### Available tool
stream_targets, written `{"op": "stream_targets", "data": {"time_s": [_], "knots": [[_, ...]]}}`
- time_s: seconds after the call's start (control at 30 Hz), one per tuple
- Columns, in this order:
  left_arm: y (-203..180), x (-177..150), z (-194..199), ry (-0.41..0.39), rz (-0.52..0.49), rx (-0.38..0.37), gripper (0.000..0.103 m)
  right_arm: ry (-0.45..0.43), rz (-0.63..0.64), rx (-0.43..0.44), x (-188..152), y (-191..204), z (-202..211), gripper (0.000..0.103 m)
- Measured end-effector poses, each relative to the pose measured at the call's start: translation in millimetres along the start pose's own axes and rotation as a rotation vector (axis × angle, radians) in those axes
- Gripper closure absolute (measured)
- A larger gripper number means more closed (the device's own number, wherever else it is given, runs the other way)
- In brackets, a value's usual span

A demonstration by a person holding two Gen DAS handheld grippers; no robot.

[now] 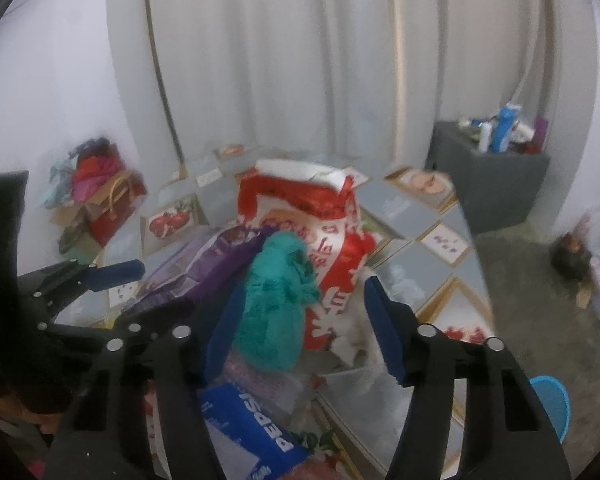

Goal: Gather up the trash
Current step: 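Grasp the purple snack bag with the left tool while the right tool grasps the teal plastic bag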

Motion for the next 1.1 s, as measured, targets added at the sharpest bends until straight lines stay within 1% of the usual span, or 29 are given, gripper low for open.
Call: {"op": "stream_targets", "data": {"time_s": [0.23, 0.3, 0.4, 0.53, 0.57, 0.63, 0.73, 0.87, 1.1], "knots": [[14.6, -11.1, -21.1, 0.068, 0.06, -0.015, 0.049, 0.095, -0.001, 0.069, -9.0, 14.2, -28.3, 0.048], [18.8, -13.7, -24.9, 0.08, 0.081, -0.018, 0.052, 0.13, -0.004, 0.066, -13.4, 16.6, -35.0, 0.048], [22.2, -16.9, -27.8, 0.094, 0.108, -0.029, 0.061, 0.166, -0.012, 0.091, -18.2, 19.5, -43.1, 0.048], [25.2, -18.5, -28.8, 0.096, 0.121, -0.034, 0.071, 0.19, -0.011, 0.104, -21.0, 21.1, -47.2, 0.049], [25.9, -19.1, -28.9, 0.098, 0.121, -0.028, 0.075, 0.195, -0.011, 0.106, -21.6, 21.1, -47.0, 0.05], [25.3, -20.6, -28.5, 0.098, 0.121, -0.03, 0.079, 0.214, -0.004, 0.11, -23.7, 22.7, -49.2, 0.056], [26.1, -20.4, -27.7, 0.094, 0.119, -0.03, 0.083, 0.222, -0.004, 0.118, -25.5, 24.7, -50.0, 0.063], [24.4, -19.7, -24.8, 0.086, 0.112, -0.027, 0.089, 0.217, -0.01, 0.123, -24.7, 24.3, -48.9, 0.066], [24.1, -15.9, -17.5, 0.064, 0.108, -0.021, 0.093, 0.197, -0.007, 0.127, -22.2, 25.5, -44.4, 0.071]]}}
Point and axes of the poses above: each gripper's, at about its wrist camera, not at the fingertips, and z roughly against the way its jaws point, y to its left, x to its top, the point moved 9 cm from there along -z, roughly the way its jaws point, and after that the axes turned 12 degrees about -x, right-handed, at the moved point
